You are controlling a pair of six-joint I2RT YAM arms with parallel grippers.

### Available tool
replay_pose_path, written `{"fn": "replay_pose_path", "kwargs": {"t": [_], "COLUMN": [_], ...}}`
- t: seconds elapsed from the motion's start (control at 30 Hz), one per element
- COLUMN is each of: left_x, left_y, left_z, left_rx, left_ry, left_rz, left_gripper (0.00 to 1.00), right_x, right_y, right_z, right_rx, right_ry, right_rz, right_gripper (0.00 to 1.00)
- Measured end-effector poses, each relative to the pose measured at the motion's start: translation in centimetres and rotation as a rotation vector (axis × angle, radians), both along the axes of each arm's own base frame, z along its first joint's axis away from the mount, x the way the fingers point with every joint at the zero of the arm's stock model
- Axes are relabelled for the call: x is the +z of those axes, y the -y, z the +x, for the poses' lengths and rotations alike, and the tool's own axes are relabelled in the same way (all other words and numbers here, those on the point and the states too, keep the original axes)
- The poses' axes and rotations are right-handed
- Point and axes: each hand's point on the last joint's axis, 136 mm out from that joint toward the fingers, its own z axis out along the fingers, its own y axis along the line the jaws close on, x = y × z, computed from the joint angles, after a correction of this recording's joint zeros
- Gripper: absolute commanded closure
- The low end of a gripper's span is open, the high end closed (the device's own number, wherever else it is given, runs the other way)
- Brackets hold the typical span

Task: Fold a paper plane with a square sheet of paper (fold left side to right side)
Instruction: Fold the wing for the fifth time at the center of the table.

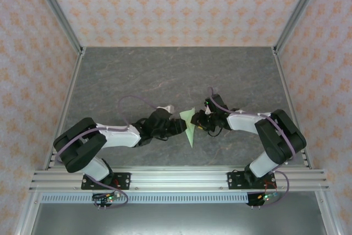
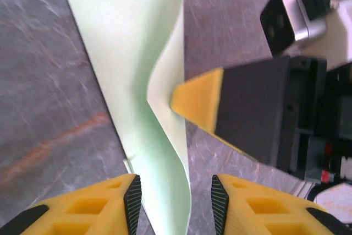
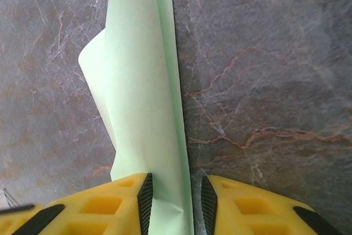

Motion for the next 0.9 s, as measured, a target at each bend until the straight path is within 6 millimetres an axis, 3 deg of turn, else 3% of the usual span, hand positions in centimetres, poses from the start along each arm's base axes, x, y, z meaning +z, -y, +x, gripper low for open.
{"fn": "replay_pose_path", "kwargs": {"t": [0.1, 0.43, 0.9], "left_x": [-0.2, -1.8, -3.0], "left_y": [-0.3, 1.2, 1.9], "left_z": [0.6, 2.2, 2.4], "left_rx": [0.004, -0.022, -0.028], "left_ry": [-0.02, -0.084, -0.135], "left_rz": [-0.006, -0.012, -0.024], "left_gripper": [0.61, 0.65, 0.7], "right_x": [0.0, 0.0, 0.0], "right_y": [0.0, 0.0, 0.0], "right_z": [0.0, -0.1, -0.1], "right_rx": [0.002, 0.006, 0.009], "right_ry": [0.001, -0.001, 0.0], "right_rz": [-0.001, -0.001, -0.003], "right_gripper": [0.67, 0.67, 0.67]}}
